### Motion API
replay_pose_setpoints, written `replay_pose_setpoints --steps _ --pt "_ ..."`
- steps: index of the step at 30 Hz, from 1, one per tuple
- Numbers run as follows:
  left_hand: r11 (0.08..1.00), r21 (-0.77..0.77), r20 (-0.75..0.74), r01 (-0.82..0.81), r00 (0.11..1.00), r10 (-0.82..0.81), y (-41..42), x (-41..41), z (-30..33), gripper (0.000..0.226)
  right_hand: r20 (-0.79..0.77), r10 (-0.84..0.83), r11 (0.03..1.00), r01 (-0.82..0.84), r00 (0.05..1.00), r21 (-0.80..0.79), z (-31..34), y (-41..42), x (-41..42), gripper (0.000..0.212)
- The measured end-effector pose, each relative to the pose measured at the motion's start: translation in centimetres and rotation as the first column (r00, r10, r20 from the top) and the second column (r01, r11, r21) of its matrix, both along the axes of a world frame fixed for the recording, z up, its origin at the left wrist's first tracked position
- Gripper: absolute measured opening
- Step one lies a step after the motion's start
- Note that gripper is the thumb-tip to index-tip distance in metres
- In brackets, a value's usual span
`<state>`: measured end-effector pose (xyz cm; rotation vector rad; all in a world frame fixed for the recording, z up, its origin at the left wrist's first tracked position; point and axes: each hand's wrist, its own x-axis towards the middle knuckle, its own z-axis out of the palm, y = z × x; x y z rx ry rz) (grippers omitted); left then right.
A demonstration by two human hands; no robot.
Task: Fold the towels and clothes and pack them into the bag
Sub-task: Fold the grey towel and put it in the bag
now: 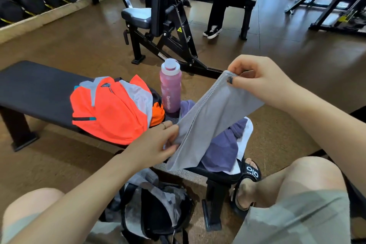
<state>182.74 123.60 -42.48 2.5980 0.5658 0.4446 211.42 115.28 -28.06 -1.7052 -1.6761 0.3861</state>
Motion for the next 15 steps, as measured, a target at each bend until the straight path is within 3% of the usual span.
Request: replay_pose_setpoints --steps 5,10,15 --pt "0.949 -0.244 0.069 -0.198 0.973 0.22 -0.3 0.4 -1.0 0.026 -0.002 -0.052 0.999 0.052 0.999 -0.005 0.1 0.1 1.0 0.011" --pt "0.942 -0.305 0.014 -0.141 0.988 0.153 0.0 0.2 -1.4 0.022 0.008 -0.097 0.995 0.097 0.995 -0.023 -0.4 0.2 1.7 0.012" --pt "0.816 -0.55 -0.006 -0.175 0.979 0.206 0.2 0.3 -1.2 0.023 0.005 -0.149 0.989 0.149 0.989 -0.004 -1.2 0.3 2.6 0.015"
